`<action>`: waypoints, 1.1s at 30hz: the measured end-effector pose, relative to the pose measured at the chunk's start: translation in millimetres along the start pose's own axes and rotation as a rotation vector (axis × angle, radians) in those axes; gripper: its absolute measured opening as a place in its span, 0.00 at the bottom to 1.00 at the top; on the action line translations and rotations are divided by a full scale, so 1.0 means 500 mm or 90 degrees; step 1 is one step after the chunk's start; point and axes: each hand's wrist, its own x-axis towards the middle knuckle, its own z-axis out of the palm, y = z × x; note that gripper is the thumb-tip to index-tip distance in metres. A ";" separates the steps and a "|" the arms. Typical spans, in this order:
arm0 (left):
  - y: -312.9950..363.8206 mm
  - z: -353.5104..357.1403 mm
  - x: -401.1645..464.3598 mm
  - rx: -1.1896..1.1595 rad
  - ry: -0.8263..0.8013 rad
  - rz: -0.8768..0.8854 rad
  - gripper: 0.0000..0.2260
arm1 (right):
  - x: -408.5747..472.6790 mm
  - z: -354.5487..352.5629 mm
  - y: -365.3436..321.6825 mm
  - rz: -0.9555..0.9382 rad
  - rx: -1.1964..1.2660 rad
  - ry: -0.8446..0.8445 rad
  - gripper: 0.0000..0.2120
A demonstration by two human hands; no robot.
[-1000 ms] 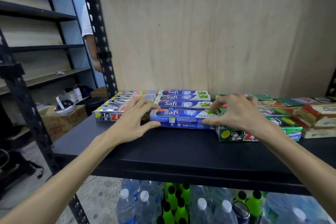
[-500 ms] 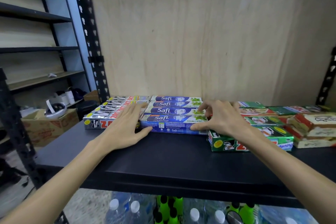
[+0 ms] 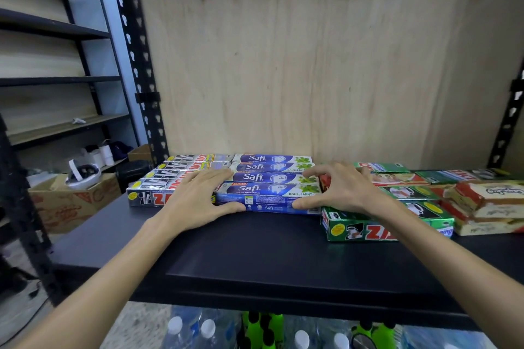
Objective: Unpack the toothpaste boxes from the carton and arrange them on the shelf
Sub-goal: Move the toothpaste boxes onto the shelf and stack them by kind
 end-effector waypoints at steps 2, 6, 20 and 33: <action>-0.003 0.007 0.000 0.005 0.009 0.003 0.40 | 0.005 0.001 0.000 0.008 0.002 -0.009 0.42; -0.006 0.015 -0.003 0.014 0.037 0.015 0.38 | 0.016 0.002 -0.004 0.013 -0.010 -0.026 0.41; 0.021 0.006 -0.013 -0.122 0.036 0.128 0.21 | 0.003 0.011 -0.006 -0.058 0.031 -0.016 0.24; 0.176 0.020 0.111 -0.181 0.046 0.026 0.35 | 0.005 -0.088 0.149 0.045 0.161 0.034 0.51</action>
